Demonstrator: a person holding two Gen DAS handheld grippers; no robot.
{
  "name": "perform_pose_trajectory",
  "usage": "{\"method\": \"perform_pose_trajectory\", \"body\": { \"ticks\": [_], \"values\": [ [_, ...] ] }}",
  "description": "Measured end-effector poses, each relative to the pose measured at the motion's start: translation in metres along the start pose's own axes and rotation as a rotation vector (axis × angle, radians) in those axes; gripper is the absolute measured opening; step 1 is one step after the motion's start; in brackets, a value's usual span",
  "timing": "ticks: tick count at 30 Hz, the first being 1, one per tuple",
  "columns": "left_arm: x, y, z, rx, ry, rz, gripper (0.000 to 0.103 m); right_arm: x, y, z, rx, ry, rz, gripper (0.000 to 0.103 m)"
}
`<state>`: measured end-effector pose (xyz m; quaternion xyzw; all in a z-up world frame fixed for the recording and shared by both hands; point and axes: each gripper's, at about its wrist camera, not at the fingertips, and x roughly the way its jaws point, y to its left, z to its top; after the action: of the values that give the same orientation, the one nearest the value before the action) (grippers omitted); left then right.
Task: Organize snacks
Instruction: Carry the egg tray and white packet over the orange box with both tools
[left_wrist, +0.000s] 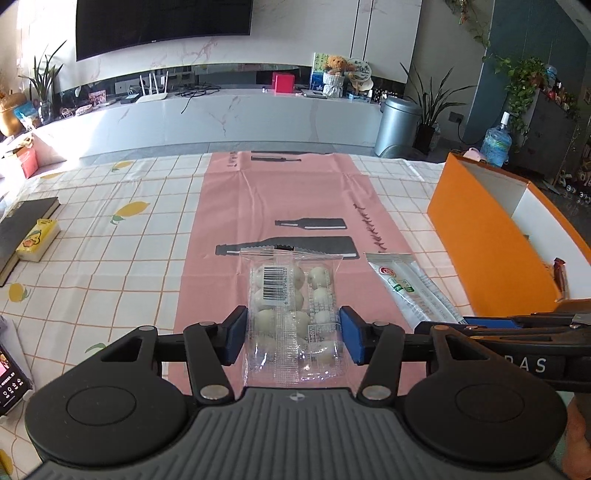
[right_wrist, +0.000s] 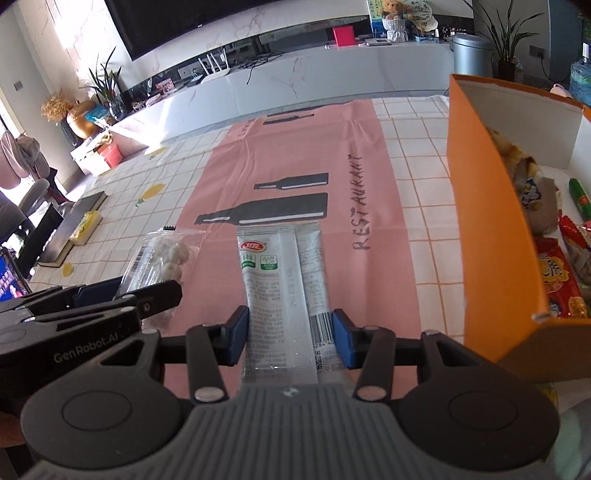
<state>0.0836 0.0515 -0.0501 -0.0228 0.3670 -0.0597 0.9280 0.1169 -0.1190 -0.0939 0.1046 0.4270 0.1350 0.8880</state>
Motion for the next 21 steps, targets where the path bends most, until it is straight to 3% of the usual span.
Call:
{"method": "perform_pose_trajectory", "body": {
  "ticks": [10,21],
  "values": [
    [-0.039,-0.052,0.019,0.086,-0.096,-0.068,0.061,-0.088,-0.023,-0.006,0.029,-0.170,-0.014,0.046],
    [-0.032,-0.145,0.048,0.296,-0.150,-0.198,0.061,-0.147,-0.107,-0.005,0.181,-0.272,-0.139,0.046]
  ]
}}
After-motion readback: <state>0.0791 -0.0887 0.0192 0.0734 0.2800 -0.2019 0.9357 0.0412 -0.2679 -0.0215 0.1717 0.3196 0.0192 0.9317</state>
